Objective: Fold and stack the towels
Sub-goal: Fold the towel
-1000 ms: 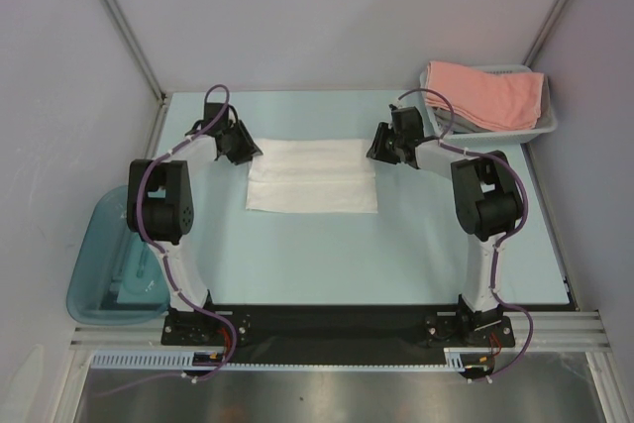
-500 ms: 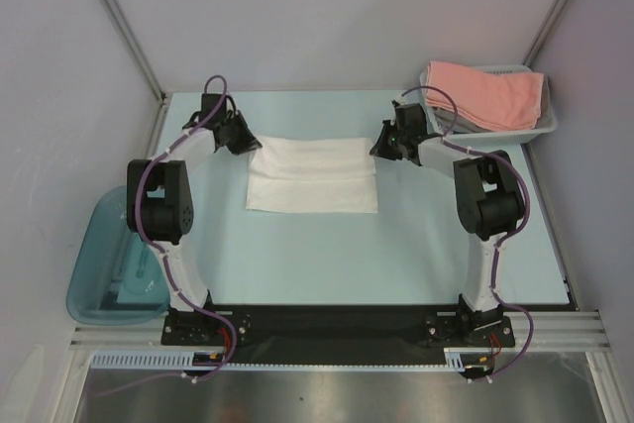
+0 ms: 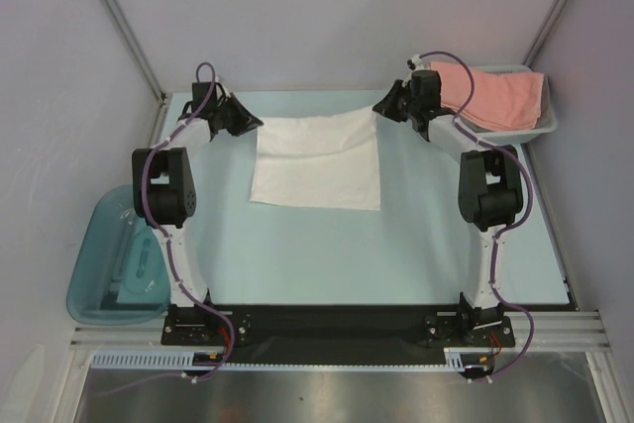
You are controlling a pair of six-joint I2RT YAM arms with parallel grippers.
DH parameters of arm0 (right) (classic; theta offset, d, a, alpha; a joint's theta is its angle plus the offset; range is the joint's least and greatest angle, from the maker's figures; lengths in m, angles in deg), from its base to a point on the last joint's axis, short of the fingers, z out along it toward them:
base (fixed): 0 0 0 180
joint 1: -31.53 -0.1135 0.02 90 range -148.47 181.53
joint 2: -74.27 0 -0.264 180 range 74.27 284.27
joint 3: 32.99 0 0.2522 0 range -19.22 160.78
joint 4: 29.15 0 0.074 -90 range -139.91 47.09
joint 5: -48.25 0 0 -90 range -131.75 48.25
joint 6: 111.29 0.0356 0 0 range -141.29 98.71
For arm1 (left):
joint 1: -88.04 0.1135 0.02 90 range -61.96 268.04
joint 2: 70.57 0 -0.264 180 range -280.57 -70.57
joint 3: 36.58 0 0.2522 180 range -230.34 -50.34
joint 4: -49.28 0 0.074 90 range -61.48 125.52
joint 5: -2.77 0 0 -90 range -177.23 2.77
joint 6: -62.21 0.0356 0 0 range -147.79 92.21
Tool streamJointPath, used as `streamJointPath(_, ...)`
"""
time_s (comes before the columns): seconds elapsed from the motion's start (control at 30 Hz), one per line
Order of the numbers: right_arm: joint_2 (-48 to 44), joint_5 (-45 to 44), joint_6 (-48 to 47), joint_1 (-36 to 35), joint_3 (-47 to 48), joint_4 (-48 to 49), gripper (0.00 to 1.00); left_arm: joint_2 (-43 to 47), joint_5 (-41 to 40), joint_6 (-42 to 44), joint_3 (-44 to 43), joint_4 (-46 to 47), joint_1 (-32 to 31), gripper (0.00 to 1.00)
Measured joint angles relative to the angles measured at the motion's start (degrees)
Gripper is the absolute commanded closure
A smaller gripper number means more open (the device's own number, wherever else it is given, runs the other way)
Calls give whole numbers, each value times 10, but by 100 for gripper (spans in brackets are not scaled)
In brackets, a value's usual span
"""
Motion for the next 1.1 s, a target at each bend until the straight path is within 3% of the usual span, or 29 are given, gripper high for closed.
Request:
streamJointPath(0.07, 27, 14, 8, 3, 29, 17, 90, -27, 9, -10, -16, 16, 7, 80)
streamJointPath(0.1, 42, 20, 13, 4, 42, 22, 86, -40, 14, -16, -24, 23, 10, 66)
streamJointPath(0.13, 57, 24, 19, 5, 53, 26, 76, -53, 18, -20, -34, 31, 12, 62)
streamJointPath(0.27, 107, 35, 41, 17, 72, 45, 57, -83, 22, -43, -47, 78, 17, 54)
streamJointPath(0.43, 127, 34, 54, 35, 69, 45, 52, -78, 10, -54, -37, 128, 21, 53)
streamJointPath(0.53, 108, 18, 56, 42, 40, 54, 50, -40, -27, -53, 21, 141, 21, 47)
streamJointPath(0.73, 0, -15, 51, 39, -90, 31, 52, 108, -167, -46, 132, 58, 11, 42)
streamJointPath(0.87, -103, -37, 35, 18, -200, 9, 51, 218, -257, -42, 205, 15, -31, 39)
streamJointPath(0.97, -151, -43, 23, -7, -249, -6, 49, 282, -279, -42, 284, -1, -69, 37)
streamJointPath(1.1, -167, -48, 11, -39, -289, -23, 44, 296, -288, -40, 368, -15, -84, 34)
